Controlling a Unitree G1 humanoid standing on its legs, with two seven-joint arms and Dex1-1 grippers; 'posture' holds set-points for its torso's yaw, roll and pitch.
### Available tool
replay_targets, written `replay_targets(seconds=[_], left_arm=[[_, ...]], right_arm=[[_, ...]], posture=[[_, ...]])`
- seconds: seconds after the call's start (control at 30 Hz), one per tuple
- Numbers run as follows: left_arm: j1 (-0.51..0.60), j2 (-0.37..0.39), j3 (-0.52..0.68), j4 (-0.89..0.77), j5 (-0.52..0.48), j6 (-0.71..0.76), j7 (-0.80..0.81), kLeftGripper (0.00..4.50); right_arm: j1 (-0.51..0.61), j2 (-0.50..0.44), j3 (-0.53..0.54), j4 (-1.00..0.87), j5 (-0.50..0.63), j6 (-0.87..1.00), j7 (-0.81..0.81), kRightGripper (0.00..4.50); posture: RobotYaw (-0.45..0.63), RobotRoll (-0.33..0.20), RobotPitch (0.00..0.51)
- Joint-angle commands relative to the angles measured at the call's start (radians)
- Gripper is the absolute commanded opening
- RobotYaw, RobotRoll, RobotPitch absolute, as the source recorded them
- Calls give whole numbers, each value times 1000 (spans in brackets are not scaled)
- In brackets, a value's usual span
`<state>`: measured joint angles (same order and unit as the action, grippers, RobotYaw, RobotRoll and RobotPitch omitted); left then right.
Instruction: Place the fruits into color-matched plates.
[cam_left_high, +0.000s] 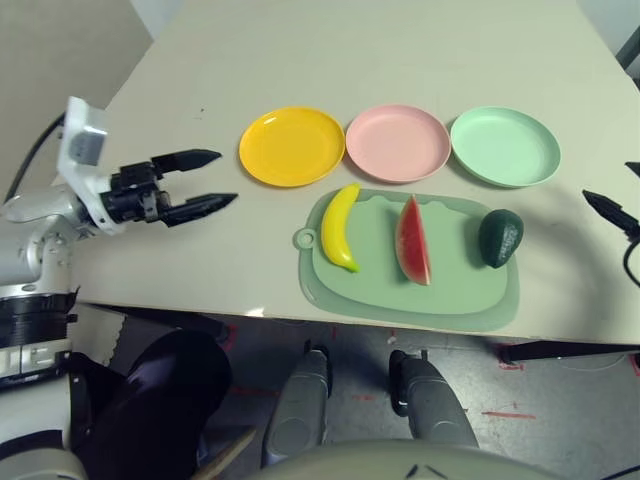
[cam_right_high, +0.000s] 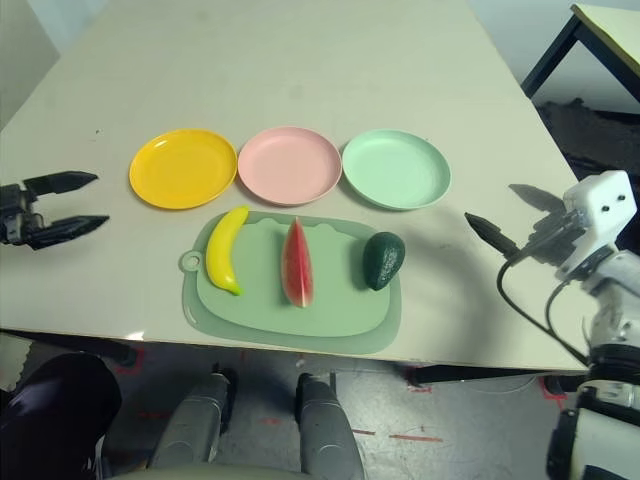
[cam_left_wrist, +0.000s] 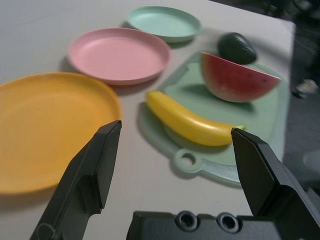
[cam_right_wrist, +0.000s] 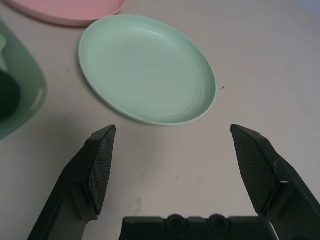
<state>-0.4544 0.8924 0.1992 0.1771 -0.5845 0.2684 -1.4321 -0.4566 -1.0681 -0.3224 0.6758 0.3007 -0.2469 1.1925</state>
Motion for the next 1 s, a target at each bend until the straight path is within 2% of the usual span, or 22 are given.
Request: replay_targets(seconds=[0.03, 0.27, 0.37, 0.6, 0.77, 1.0], left_arm=[[-2, -16, -22, -27, 11, -34, -28, 4472], [-30, -1, -53, -61, -23, 16, -115, 4472], [-36, 14, -72, -70, -18, 19, -164, 4472], [-54, 65, -146, -68, -32, -11, -182, 4472], [-78, 74, -173, -49, -33, -19, -182, 4472], [-72, 82, -208, -64, -44, -31, -182, 4472]], right_arm=[[-59, -74, 87, -49, -57, -17, 113, 4500], [-303, -178, 325, -74, -152, -55, 411, 4500], [-403, -193, 456, -66, -177, -140, 422, 4500], [-694, -160, 808, -62, -197, -345, 422, 4500], [-801, -167, 1016, -106, -138, -431, 422, 4500], [-853, -188, 1202, -248, -39, -451, 422, 4500]], posture=[[-41, 0, 251], [-52, 0, 259], [-52, 0, 261], [-87, 0, 269], [-94, 0, 275], [-107, 0, 278]])
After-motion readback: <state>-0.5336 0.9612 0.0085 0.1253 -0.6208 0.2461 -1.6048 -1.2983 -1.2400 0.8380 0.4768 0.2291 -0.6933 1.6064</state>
